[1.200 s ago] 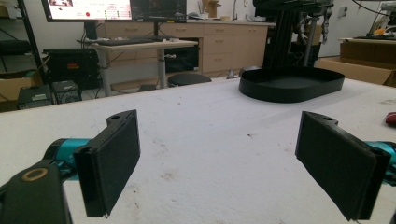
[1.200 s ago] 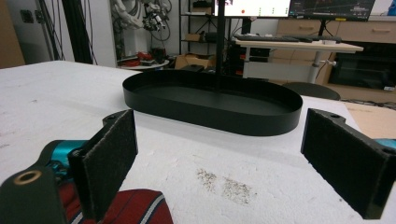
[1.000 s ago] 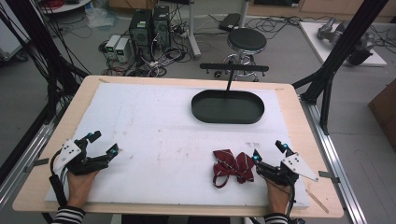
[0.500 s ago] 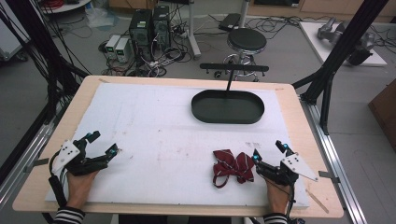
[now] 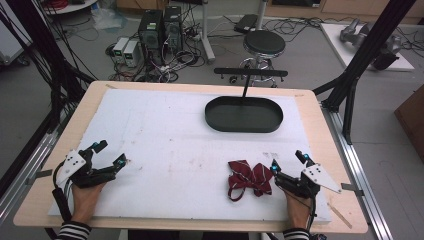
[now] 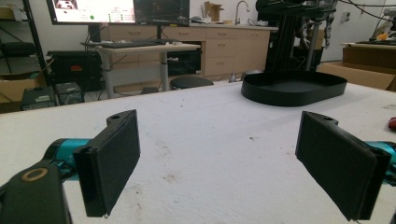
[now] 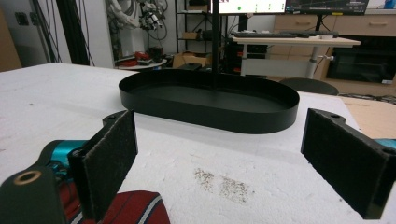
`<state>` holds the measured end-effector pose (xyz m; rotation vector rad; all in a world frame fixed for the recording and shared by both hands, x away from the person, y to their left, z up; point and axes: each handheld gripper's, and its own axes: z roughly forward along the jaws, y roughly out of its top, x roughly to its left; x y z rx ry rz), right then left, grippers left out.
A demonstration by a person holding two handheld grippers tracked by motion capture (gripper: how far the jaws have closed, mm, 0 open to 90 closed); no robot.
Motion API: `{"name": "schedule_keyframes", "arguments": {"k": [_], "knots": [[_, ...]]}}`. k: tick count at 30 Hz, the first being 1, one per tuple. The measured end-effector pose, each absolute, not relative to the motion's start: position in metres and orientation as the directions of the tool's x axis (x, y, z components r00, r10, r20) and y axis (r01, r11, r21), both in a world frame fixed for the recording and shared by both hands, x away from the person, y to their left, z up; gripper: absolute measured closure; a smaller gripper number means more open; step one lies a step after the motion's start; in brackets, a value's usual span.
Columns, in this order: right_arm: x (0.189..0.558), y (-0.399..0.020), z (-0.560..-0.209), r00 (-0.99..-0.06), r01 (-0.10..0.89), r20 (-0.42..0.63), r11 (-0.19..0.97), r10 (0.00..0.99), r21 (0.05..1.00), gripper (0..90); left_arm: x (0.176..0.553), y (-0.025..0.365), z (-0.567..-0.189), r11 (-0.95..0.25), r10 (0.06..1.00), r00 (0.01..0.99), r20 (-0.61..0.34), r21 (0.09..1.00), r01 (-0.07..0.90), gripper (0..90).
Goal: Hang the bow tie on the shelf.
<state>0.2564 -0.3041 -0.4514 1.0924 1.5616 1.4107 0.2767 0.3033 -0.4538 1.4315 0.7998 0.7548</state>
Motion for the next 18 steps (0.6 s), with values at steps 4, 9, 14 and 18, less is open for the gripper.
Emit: {"name": "schedule_keyframes", "arguments": {"k": [4, 9, 14, 18], "knots": [[0.257, -0.304, -0.451, -0.364, 0.109, 0.009, 0.033, 0.931, 0.994, 9.9, 0.277, 0.303, -0.454, 0.011, 0.842, 0.539, -0.024, 1.0, 0.028, 14.3], [0.254, -0.304, -0.441, -0.399, 0.098, 0.003, 0.039, 0.917, 0.994, 9.9, 0.277, 0.303, -0.454, 0.01, 0.844, 0.536, -0.024, 1.0, 0.029, 14.3], [0.253, -0.304, -0.428, -0.436, 0.088, -0.009, 0.052, 0.9, 0.995, 9.8, 0.276, 0.303, -0.454, 0.012, 0.845, 0.534, -0.024, 1.0, 0.026, 14.4], [0.249, -0.297, -0.406, -0.505, 0.094, -0.031, 0.091, 0.862, 0.991, 9.9, 0.276, 0.302, -0.454, 0.006, 0.846, 0.533, -0.018, 1.0, 0.025, 14.4]]}}
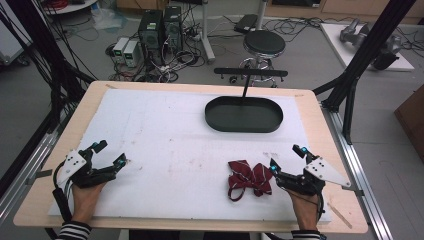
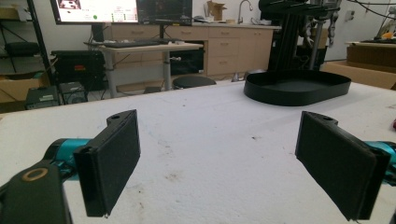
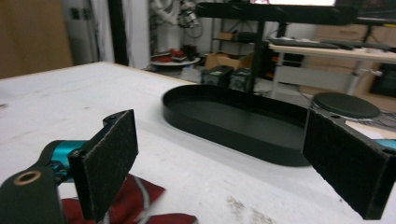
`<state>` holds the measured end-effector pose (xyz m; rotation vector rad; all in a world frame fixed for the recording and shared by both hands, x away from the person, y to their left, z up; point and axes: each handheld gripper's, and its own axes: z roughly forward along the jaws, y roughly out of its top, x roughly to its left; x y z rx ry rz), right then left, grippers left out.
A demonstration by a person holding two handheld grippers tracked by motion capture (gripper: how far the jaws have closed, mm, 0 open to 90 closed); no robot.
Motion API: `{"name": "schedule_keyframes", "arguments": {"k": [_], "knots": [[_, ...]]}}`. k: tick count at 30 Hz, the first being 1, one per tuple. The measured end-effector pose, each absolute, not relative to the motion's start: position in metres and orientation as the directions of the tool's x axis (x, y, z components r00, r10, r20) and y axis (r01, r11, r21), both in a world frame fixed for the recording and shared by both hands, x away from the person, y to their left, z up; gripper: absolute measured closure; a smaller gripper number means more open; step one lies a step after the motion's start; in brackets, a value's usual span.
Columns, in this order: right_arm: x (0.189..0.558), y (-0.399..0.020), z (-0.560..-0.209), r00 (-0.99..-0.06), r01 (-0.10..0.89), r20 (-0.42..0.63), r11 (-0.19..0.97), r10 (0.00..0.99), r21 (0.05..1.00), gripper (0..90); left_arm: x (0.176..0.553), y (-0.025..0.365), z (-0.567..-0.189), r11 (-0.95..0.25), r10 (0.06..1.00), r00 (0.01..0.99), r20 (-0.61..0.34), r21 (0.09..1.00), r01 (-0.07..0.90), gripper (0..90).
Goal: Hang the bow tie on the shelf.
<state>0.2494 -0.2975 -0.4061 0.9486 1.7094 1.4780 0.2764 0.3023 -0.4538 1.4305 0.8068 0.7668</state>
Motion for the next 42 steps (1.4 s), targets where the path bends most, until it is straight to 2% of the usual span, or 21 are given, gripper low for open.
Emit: {"name": "schedule_keyframes", "arguments": {"k": [6, 13, 14, 22, 23, 24, 25, 26, 27, 28, 29, 31, 39, 42], "knots": [[0.244, -0.284, -0.381, -0.598, 0.083, -0.091, 0.175, 0.796, 0.981, 9.9, 0.276, 0.302, -0.454, 0.006, 0.847, 0.531, -0.018, 1.0, 0.025, 14.4], [0.241, -0.273, -0.361, -0.66, 0.091, -0.12, 0.237, 0.742, 0.967, 9.9, 0.276, 0.303, -0.454, 0.006, 0.847, 0.531, -0.019, 1.0, 0.025, 14.4], [0.242, -0.271, -0.357, -0.669, 0.084, -0.151, 0.276, 0.728, 0.958, 9.9, 0.276, 0.303, -0.454, 0.007, 0.847, 0.531, -0.019, 1.0, 0.026, 14.4], [0.246, -0.267, -0.353, -0.72, 0.159, -0.126, 0.339, 0.683, 0.927, 9.9, 0.276, 0.303, -0.454, 0.009, 0.847, 0.531, -0.021, 1.0, 0.026, 14.4], [0.248, -0.267, -0.354, -0.721, 0.152, -0.149, 0.363, 0.677, 0.919, 9.9, 0.276, 0.303, -0.454, 0.009, 0.847, 0.531, -0.021, 1.0, 0.026, 14.4], [0.252, -0.268, -0.354, -0.718, 0.104, -0.208, 0.399, 0.664, 0.911, 9.9, 0.276, 0.303, -0.454, 0.007, 0.847, 0.531, -0.02, 1.0, 0.026, 14.4], [0.253, -0.268, -0.355, -0.725, 0.103, -0.214, 0.41, 0.655, 0.906, 9.9, 0.276, 0.303, -0.454, 0.008, 0.848, 0.53, -0.02, 1.0, 0.025, 14.4], [0.253, -0.268, -0.355, -0.725, 0.103, -0.214, 0.41, 0.655, 0.906, 9.9, 0.276, 0.303, -0.454, 0.008, 0.848, 0.53, -0.02, 1.0, 0.025, 14.4], [0.249, -0.265, -0.358, -0.737, 0.2, -0.131, 0.4, 0.662, 0.895, 10.0, 0.276, 0.303, -0.454, 0.007, 0.848, 0.53, -0.019, 1.0, 0.025, 14.4], [0.251, -0.266, -0.358, -0.742, 0.18, -0.151, 0.411, 0.654, 0.894, 10.0, 0.276, 0.303, -0.454, 0.007, 0.848, 0.529, -0.019, 1.0, 0.025, 14.4], [0.256, -0.267, -0.358, -0.746, 0.118, -0.214, 0.442, 0.631, 0.889, 10.0, 0.276, 0.303, -0.454, 0.007, 0.848, 0.529, -0.019, 1.0, 0.025, 14.4], [0.252, -0.265, -0.359, -0.76, 0.192, -0.153, 0.444, 0.631, 0.875, 10.0, 0.276, 0.302, -0.454, 0.006, 0.849, 0.529, -0.018, 1.0, 0.025, 14.4], [0.257, -0.261, -0.365, -0.802, 0.23, -0.142, 0.519, 0.581, 0.823, 10.0, 0.276, 0.303, -0.454, 0.008, 0.85, 0.526, -0.02, 1.0, 0.025, 14.4], [0.259, -0.26, -0.368, -0.812, 0.244, -0.123, 0.523, 0.571, 0.817, 14.5, 0.276, 0.302, -0.454, 0.01, 0.851, 0.524, -0.02, 1.0, 0.022, 14.4]]}}
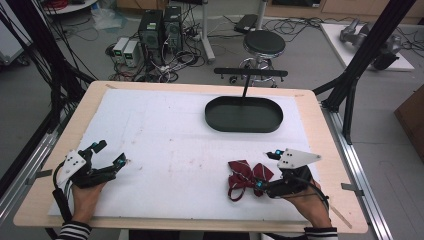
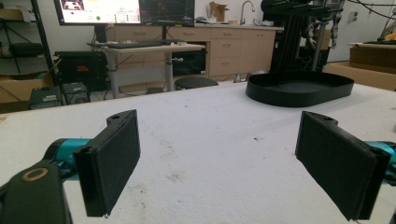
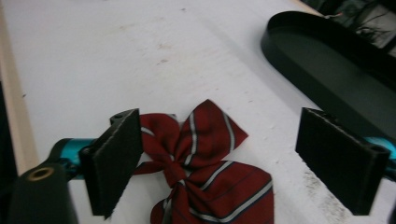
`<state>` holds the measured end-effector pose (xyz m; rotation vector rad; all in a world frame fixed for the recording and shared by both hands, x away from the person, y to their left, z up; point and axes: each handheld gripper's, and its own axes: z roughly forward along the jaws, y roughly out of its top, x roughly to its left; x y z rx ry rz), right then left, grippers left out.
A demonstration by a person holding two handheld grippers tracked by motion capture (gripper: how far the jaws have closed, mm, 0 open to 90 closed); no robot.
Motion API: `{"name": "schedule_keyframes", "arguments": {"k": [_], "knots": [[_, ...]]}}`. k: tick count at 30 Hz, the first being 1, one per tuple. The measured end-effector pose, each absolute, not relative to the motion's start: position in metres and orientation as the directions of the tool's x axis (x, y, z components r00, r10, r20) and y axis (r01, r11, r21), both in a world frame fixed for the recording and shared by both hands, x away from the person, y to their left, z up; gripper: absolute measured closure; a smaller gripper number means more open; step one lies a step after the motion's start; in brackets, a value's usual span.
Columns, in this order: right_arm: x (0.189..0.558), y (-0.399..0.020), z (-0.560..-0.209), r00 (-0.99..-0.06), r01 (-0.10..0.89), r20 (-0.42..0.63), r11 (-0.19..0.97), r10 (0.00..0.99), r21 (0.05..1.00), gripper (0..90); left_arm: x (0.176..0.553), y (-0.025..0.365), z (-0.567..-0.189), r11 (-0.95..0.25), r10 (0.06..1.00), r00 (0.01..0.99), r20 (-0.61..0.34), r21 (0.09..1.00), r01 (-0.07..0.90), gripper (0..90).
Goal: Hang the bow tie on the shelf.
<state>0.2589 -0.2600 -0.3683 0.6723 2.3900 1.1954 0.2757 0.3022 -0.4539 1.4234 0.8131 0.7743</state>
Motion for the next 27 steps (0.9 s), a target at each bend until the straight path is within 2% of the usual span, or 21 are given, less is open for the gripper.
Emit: {"name": "schedule_keyframes", "arguments": {"k": [9, 11, 21, 27], "knots": [[0.264, -0.246, -0.384, -0.863, 0.258, -0.116, 0.627, 0.491, 0.735, 15.1, 0.276, 0.302, -0.454, 0.009, 0.851, 0.524, -0.019, 1.0, 0.022, 14.4], [0.265, -0.246, -0.387, -0.865, 0.271, -0.102, 0.628, 0.491, 0.73, 20.2, 0.276, 0.302, -0.454, 0.009, 0.852, 0.524, -0.019, 1.0, 0.022, 14.4], [0.268, -0.241, -0.397, -0.88, 0.277, -0.099, 0.673, 0.464, 0.686, 21.1, 0.276, 0.302, -0.454, 0.01, 0.852, 0.523, -0.021, 1.0, 0.023, 14.4], [0.268, -0.238, -0.401, -0.896, 0.271, -0.093, 0.701, 0.434, 0.659, 25.9, 0.276, 0.303, -0.454, 0.01, 0.853, 0.521, -0.021, 1.0, 0.024, 14.5]]}}
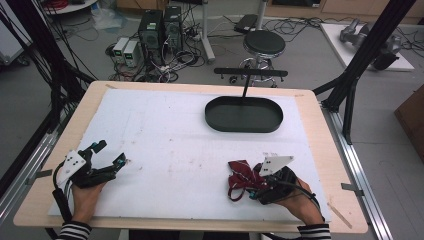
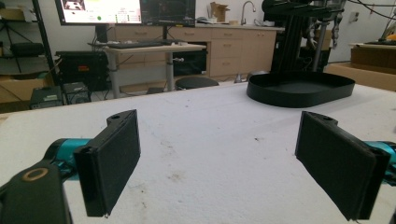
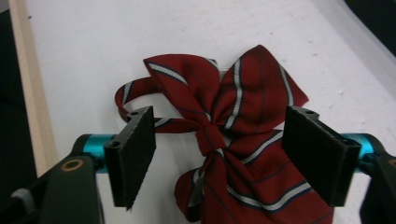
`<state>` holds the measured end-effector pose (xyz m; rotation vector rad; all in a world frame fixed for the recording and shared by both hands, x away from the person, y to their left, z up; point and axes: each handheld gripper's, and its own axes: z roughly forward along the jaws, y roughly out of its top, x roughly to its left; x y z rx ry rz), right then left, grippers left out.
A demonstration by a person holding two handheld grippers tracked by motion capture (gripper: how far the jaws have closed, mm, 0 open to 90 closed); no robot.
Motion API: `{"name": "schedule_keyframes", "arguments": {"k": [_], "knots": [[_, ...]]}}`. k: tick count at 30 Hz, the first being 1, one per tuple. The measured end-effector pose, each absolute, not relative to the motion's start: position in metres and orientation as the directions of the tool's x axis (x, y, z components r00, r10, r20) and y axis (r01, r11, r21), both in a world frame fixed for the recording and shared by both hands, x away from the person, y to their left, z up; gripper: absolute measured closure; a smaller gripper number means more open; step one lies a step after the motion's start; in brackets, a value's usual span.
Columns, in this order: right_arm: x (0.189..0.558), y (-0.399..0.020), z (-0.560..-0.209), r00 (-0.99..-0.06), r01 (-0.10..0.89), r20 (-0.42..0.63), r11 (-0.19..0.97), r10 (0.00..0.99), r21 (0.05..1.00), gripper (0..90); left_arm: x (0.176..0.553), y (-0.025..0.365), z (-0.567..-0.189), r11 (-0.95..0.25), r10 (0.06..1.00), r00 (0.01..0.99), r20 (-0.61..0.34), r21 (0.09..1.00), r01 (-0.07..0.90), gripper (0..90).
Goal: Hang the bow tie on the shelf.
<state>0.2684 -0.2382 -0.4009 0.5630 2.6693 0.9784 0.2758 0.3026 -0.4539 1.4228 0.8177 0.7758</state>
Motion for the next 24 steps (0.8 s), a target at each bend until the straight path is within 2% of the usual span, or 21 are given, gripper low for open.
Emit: {"name": "schedule_keyframes", "arguments": {"k": [9, 19, 24], "knots": [[0.269, -0.2365, -0.4039, -0.902, 0.275, -0.089, 0.72, 0.423, 0.637, 30.8, 0.2757, 0.3025, -0.454, 0.016, 0.853, 0.521, -0.027, 1.0, 0.024, 14.5], [0.2709, -0.2311, -0.4095, -0.914, 0.274, -0.089, 0.764, 0.396, 0.585, 44.1, 0.2757, 0.3025, -0.454, 0.017, 0.853, 0.521, -0.027, 1.0, 0.024, 14.4], [0.2713, -0.2294, -0.4112, -0.913, 0.284, -0.085, 0.772, 0.398, 0.568, 46.2, 0.2758, 0.3026, -0.454, 0.015, 0.854, 0.52, -0.026, 1.0, 0.024, 14.5]]}}
